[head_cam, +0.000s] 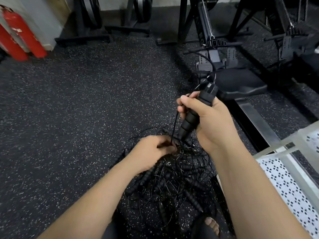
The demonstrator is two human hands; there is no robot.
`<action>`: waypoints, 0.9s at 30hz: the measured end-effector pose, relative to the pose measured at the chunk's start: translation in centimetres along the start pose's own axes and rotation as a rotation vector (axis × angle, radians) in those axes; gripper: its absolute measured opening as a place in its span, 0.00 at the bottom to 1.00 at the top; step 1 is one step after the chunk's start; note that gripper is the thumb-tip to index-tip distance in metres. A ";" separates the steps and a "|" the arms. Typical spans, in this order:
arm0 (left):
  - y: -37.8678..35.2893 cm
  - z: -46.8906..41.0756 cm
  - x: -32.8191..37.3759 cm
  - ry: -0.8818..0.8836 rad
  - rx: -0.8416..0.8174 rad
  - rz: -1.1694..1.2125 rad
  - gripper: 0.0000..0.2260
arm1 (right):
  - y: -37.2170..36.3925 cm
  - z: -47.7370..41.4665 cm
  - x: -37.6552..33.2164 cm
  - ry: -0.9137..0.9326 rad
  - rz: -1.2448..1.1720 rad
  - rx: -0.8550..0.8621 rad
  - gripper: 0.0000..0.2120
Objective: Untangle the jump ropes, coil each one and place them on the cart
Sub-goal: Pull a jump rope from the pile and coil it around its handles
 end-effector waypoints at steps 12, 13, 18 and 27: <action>4.7 0.9 1.6 -0.167 0.319 0.031 0.07 | -0.5 -0.4 5.1 -0.211 0.433 -0.093 0.10; 5.1 1.0 1.7 -0.171 0.340 0.032 0.07 | -0.8 -0.3 5.3 -0.195 0.438 -0.089 0.10; 5.4 1.4 1.6 -0.173 0.330 0.009 0.11 | -1.7 -0.5 5.5 -0.047 0.508 -0.022 0.05; 4.6 1.5 1.6 -0.149 0.264 -0.015 0.14 | -1.8 -0.2 4.7 0.020 0.672 -0.039 0.08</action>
Point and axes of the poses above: each hand's wrist, its own z-axis away from the middle knuckle, its own y-axis out of the back of the hand, x = y × z, the point moved 4 cm from there along -z, towards the middle knuckle, and after that the axes turned 3 degrees about -x, right-handed, at the moved point
